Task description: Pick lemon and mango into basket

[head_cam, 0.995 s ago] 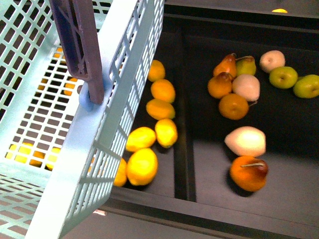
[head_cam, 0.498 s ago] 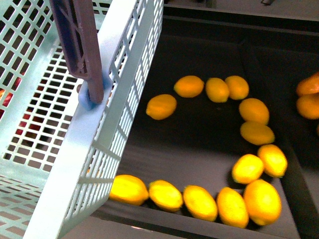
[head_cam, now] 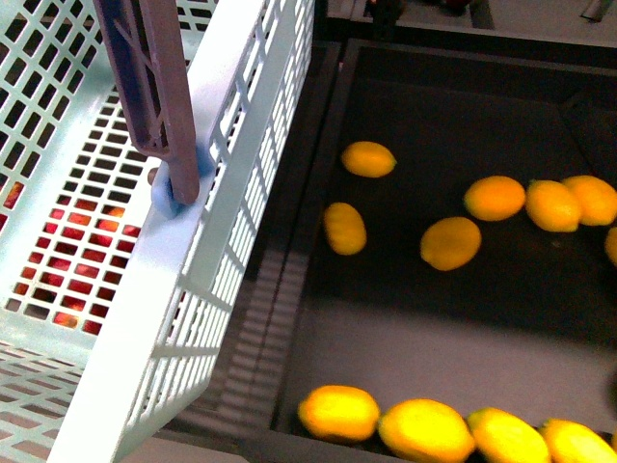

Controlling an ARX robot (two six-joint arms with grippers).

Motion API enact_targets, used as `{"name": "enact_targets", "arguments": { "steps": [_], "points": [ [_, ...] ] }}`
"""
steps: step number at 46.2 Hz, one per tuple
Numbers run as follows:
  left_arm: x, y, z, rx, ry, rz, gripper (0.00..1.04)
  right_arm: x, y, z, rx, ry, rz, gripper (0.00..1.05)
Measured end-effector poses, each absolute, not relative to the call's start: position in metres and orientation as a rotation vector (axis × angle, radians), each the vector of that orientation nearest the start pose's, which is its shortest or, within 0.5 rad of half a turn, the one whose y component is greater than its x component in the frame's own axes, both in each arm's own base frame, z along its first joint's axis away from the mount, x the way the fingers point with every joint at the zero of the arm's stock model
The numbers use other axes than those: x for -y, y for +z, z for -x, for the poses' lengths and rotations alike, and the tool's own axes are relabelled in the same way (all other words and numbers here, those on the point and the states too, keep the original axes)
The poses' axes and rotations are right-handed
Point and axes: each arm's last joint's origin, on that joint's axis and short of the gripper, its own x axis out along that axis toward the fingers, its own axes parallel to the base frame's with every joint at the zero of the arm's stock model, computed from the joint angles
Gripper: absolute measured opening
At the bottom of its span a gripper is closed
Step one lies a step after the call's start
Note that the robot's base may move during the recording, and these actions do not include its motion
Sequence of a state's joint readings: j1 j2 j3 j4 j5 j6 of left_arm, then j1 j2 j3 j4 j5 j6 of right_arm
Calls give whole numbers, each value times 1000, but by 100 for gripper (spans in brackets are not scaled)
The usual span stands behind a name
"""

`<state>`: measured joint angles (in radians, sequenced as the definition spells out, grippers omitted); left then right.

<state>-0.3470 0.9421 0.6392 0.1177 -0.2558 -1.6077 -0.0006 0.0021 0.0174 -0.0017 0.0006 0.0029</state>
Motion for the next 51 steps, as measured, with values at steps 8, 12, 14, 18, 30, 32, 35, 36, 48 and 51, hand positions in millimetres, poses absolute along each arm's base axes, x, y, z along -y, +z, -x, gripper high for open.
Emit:
{"name": "enact_targets", "arguments": {
  "steps": [8, 12, 14, 18, 30, 32, 35, 36, 48, 51],
  "points": [
    [65, 283, -201, -207, 73, 1547, 7, 0, 169, -97, 15, -2, -2, 96],
    [65, 283, -201, -210, 72, 1548, 7, 0, 169, -97, 13, -2, -3, 96],
    [65, 283, -201, -210, 72, 1548, 7, 0, 169, -97, 13, -1, -3, 96],
    [65, 283, -201, -207, 74, 1547, 7, 0, 169, -97, 13, -1, -3, 96],
    [65, 283, -201, -210, 71, 1548, 7, 0, 169, -97, 14, -2, -3, 96],
    [65, 283, -201, -209, 73, 1549, 7, 0, 169, -97, 12, 0, -3, 96],
    [65, 283, -201, -206, 75, 1546, 7, 0, 169, -97, 13, -1, -3, 96],
    [65, 283, -201, -206, 75, 1544, 7, 0, 169, -97, 12, 2, -2, 96],
    [62, 283, -201, -196, 96, 1506, 7, 0, 169, -97, 12, 4, -3, 96],
    [66, 288, -205, -383, 118, 1371, 7, 0, 169, -97, 12, 1, -3, 96]
  ]
}}
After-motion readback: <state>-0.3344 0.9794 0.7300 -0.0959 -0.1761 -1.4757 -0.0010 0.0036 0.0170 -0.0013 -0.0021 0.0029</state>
